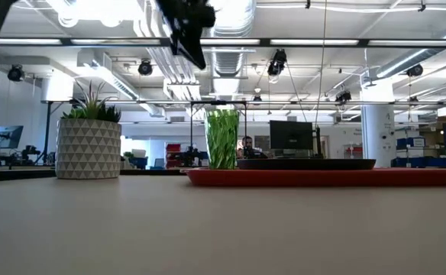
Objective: Pick and place plate/cup/fork/spoon on tray
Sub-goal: Adjust the black plate on the red tray
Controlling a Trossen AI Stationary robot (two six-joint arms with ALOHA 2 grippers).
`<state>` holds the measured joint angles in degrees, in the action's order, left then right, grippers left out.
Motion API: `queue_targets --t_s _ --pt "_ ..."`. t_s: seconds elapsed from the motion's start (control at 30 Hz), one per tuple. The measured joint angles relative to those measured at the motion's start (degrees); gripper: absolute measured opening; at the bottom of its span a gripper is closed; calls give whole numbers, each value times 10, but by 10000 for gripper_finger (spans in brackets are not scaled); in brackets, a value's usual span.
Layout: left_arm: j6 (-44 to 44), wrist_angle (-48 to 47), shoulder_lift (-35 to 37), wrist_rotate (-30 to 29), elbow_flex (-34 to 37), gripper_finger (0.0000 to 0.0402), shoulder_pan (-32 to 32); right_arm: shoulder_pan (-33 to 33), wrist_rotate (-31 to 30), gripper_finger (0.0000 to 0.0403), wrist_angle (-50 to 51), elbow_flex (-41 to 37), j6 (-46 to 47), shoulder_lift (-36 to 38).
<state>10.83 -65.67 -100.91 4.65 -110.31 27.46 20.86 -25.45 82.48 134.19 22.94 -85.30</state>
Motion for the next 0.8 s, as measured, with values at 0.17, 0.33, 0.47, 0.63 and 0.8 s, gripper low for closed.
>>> queue_targets --t_s 0.17,0.33,0.47,0.63,0.8 --pt "93 13 36 -117 50 39 -95 0 -2 95 20 0 2 0" --pt "63 -4 47 -158 94 39 -149 -6 -66 90 70 -22 59 -10" --pt "15 -25 67 -170 115 38 -169 -19 -50 42 75 -72 37 -15" --pt "-24 -45 119 -238 133 38 -190 -54 -35 10 75 -152 44 -3" --pt "-82 -43 195 -252 141 38 -211 -122 -28 9 75 -261 92 44"
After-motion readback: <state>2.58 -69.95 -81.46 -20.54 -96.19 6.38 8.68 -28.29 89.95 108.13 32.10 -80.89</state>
